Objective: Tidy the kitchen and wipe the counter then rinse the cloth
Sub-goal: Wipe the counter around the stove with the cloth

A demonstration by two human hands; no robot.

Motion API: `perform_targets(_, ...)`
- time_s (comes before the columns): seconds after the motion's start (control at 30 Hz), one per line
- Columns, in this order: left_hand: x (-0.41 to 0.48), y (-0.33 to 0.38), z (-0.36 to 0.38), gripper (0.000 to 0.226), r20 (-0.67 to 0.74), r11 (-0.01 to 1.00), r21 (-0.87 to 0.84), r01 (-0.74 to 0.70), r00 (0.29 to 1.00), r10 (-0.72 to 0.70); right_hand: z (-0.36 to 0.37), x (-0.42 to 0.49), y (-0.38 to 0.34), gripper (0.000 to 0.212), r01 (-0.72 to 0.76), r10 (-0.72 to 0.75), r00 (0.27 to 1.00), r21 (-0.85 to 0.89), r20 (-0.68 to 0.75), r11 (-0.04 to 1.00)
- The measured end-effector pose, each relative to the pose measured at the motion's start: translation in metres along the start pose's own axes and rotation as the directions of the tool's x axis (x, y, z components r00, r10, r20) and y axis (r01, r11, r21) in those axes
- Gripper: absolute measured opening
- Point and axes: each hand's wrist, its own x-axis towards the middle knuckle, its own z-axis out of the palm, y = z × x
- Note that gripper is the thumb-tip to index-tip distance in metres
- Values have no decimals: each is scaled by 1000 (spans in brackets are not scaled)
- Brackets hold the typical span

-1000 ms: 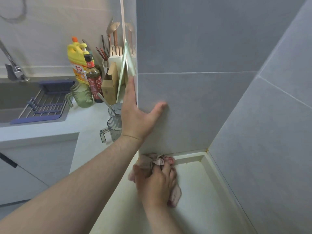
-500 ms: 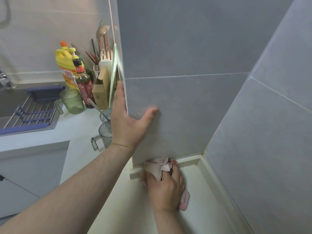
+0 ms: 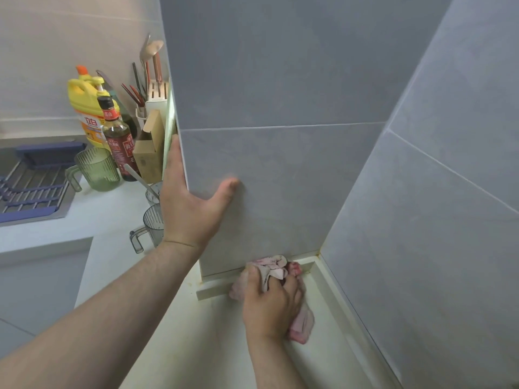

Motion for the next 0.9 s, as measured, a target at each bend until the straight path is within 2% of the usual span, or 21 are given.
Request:
perform_targets(0.3, 0, -2, 1, 80, -21, 1000, 12, -27, 999, 27, -5, 26, 38, 61, 96, -96, 995, -30, -1, 995)
perform_targets(0.37, 0, -3, 2, 80, -28, 999, 19, -28, 999, 29, -10, 41, 50, 60, 62, -62, 998, -64, -4, 996)
perform_targets(0.47, 0, -5, 2, 80, -33, 999, 22, -32, 999, 33, -12, 51, 59, 43, 30, -27, 999, -115, 30, 993)
perform_targets(0.6, 0, -6, 2, 80, -26, 1000, 8, -30, 999, 30, -7, 40, 41, 39, -71, 76, 995, -70, 65, 995)
perform_targets(0.67, 0, -6, 2, 81, -27, 1000, -1, -28, 999, 28, -6, 23, 25, 42, -34, 35, 998, -25, 43, 999)
perform_targets(0.77, 0, -3, 1, 78, -28, 999, -20, -37, 999, 36, -2, -20, -6, 45, 129, -127, 989, -13, 77, 992)
perform_targets(0.9, 1, -4, 0, 85, 5, 1000, -16, -18, 1000, 18, 7, -41, -21, 55, 141, -138, 979, -11, 149, 990)
